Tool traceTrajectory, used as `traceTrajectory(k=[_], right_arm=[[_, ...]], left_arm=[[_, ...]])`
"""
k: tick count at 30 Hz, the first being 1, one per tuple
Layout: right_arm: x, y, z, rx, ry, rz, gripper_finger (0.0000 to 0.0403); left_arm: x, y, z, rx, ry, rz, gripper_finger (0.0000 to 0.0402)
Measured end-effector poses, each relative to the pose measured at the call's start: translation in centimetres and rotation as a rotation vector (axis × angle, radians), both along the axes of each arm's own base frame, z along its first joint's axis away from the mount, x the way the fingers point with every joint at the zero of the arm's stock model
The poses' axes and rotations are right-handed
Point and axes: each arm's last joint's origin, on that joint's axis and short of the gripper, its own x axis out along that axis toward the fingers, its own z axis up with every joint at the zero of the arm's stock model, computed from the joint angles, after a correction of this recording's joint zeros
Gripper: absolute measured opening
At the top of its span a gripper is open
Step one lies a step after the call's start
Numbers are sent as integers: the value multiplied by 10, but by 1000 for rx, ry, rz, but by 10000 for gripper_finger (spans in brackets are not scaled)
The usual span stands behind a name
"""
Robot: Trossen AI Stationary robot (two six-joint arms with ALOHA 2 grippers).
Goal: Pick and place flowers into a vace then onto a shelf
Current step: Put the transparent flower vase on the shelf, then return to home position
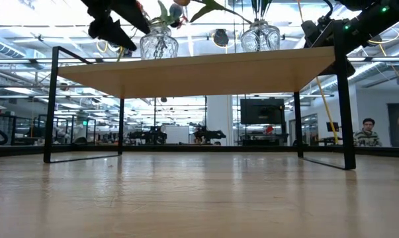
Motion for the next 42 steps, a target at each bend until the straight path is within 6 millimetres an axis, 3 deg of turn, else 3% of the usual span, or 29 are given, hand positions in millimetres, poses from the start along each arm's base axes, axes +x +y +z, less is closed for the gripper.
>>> traceTrajectory(k=[6,12,21,24,31,35,42], right_arm=[[0,0,0,-7,7,3,219],[-1,0,0,-54,59,31,219],[-4,2,0,16,3,29,219],[-8,4,1,28,-28,18,219],[-33,16,9,-8,-65,155,219],[-54,25,7,-15,-58,199,219],[-84,35,7,-84,-123,208,219]], left_arm=[[-19,-5,13,48,-5,-95,367],[-51,-3,22,-19,-16,-34,376],[-100,3,31,-117,-26,16,365],[-107,0,36,-35,-23,-104,367],[-120,-6,60,104,-274,-239,376],[-133,-3,48,94,-399,-243,373],[-146,-1,-2,7,-580,-265,369]])
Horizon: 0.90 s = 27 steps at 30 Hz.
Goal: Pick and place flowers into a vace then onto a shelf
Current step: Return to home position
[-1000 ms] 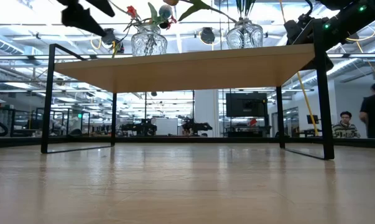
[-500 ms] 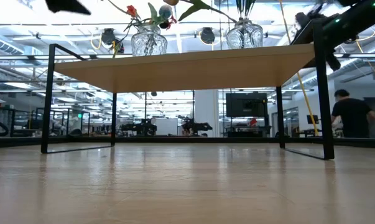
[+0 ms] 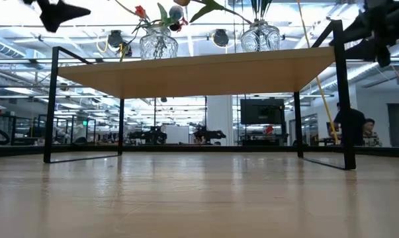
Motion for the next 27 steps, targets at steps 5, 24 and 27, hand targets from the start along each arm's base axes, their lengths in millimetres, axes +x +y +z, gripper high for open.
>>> traceTrajectory(k=[5,24,27], right_arm=[[-14,4,-6,-21,20,-23,219],[42,-14,-92,36,-137,16,220],[46,-15,-95,-13,-197,21,220]], left_arm=[[-10,5,-27,-19,-48,70,376],[-18,9,-83,-29,-114,137,379],[-17,8,-87,-55,-100,137,379]])
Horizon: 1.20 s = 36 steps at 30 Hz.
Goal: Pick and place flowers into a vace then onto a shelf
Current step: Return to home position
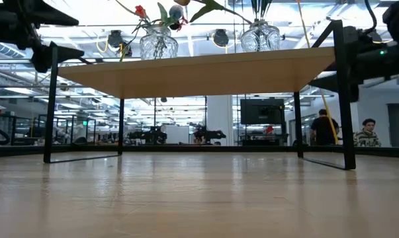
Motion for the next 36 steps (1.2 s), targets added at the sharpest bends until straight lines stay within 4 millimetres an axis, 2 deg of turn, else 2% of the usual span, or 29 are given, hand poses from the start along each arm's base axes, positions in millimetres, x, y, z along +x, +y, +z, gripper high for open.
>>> traceTrajectory(k=[5,8,16,36], right_arm=[[1,0,5,-210,79,9,220],[1,0,6,-261,89,9,220],[1,0,14,-280,13,-5,220],[1,0,14,-280,13,-5,220]], left_arm=[[2,0,-5,15,25,7,379],[2,0,-7,41,51,7,379],[2,-1,-7,43,54,1,379],[2,-1,-7,43,54,0,379]])
